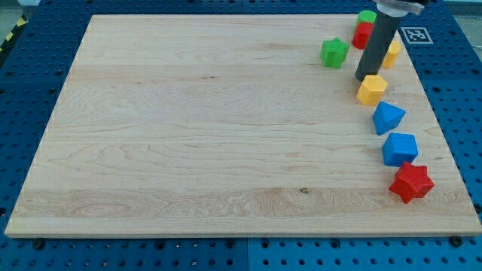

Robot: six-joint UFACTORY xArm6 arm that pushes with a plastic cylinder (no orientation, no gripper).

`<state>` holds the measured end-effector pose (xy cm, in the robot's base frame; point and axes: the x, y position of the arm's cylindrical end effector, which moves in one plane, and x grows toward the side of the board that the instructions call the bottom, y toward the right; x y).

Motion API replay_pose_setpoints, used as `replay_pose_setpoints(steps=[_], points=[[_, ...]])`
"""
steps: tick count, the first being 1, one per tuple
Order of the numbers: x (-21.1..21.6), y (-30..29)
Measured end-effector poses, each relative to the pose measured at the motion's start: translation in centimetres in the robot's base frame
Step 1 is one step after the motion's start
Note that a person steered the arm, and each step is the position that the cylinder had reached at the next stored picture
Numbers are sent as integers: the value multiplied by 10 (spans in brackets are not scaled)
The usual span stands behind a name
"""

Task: Move the green star to the top of the yellow hexagon

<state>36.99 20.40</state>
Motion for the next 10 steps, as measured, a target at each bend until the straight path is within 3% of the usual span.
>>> replay_pose_setpoints(steps=[2, 4, 5, 6, 10], points=[[8, -2], [-23, -81], [-61, -108], [-88, -102], [-77, -30]])
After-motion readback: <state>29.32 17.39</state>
